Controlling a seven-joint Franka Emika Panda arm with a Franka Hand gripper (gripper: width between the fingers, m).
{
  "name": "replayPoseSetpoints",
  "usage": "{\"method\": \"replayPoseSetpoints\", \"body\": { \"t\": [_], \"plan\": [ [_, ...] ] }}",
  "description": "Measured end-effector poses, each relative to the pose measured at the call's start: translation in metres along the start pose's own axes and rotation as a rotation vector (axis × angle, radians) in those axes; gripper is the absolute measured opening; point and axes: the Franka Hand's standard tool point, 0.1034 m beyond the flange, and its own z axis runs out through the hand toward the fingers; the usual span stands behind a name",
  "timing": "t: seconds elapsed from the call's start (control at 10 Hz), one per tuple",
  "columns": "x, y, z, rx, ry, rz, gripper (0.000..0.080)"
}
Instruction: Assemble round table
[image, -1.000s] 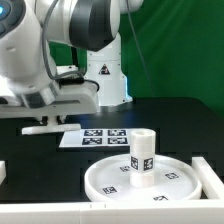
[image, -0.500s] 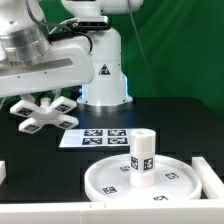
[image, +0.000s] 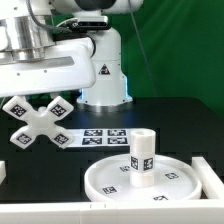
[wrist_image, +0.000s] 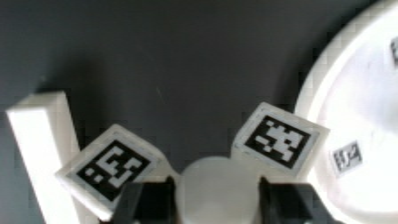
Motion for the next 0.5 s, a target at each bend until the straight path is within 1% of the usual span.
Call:
{"method": "replayPoseSetpoints", "body": {
  "t": [0.1,0.2,0.3,0.4,0.5],
  "plan": [
    [0.005,0.007,-0.003,-0.04,0.079,-0.01,0.0212],
    [0.002,0.015,-0.002,-0.077,0.127,-0.015,0.0212],
    [0.001,0.02,-0.003,-0.109,0.156,-0.031,0.0212],
    [0.001,0.027,-0.006,-0.147,0.198,-0.039,0.0212],
    [0.0,0.024,-0.002,-0.136,0.183,-0.039,0.0212]
  ]
}}
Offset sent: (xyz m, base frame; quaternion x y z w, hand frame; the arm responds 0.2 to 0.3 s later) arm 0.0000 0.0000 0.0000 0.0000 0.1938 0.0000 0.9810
